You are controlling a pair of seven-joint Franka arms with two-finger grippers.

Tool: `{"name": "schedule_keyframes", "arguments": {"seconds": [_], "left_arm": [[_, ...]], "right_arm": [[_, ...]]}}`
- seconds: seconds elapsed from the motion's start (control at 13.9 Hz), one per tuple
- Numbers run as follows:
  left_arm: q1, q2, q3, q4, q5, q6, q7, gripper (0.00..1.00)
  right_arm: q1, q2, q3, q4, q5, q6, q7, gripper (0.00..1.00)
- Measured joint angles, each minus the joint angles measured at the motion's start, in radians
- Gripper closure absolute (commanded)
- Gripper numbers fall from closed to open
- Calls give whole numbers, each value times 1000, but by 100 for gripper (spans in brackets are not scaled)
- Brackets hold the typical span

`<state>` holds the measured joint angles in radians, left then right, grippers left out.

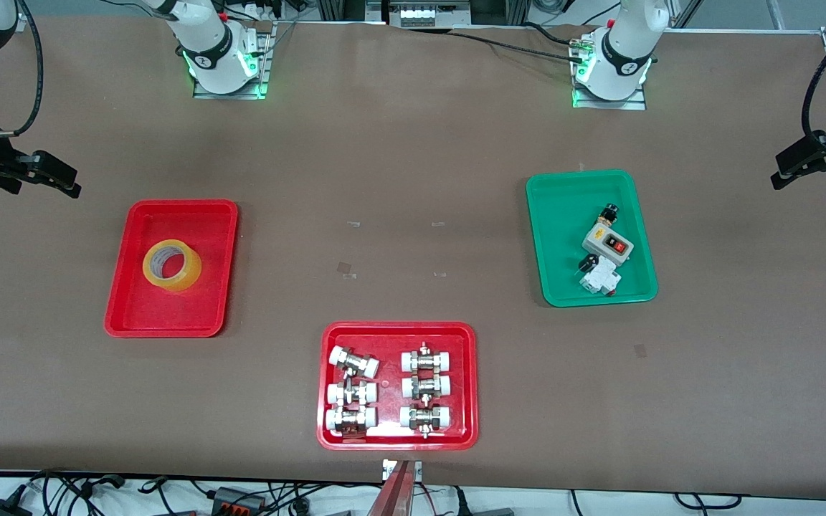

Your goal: Left arm passes tape to right arm into tray

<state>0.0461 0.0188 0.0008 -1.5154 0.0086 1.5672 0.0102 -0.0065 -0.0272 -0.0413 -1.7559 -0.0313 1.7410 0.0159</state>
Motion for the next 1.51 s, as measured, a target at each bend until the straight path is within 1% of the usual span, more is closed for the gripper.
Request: {"name": "schedule_keyframes", "arguments": {"seconds": [0.43, 0.5, 0.72, 0.79, 1.51], "left_arm": [[0, 0, 0, 0, 0, 0, 0, 0], [0, 0, 0, 0, 0, 0, 0, 0], [0, 0, 0, 0, 0, 0, 0, 0], [0, 0, 0, 0, 0, 0, 0, 0], [0, 0, 0, 0, 0, 0, 0, 0]], "right_arm": [[-6, -4, 2, 0, 0, -1, 0, 0], [-18, -4, 12, 0, 1, -1, 0, 0], [-75, -8, 75, 0, 1, -1, 0, 0], [-81, -8, 83, 0, 1, -1, 0, 0], [-89, -9, 88, 0, 1, -5, -25, 0]]}}
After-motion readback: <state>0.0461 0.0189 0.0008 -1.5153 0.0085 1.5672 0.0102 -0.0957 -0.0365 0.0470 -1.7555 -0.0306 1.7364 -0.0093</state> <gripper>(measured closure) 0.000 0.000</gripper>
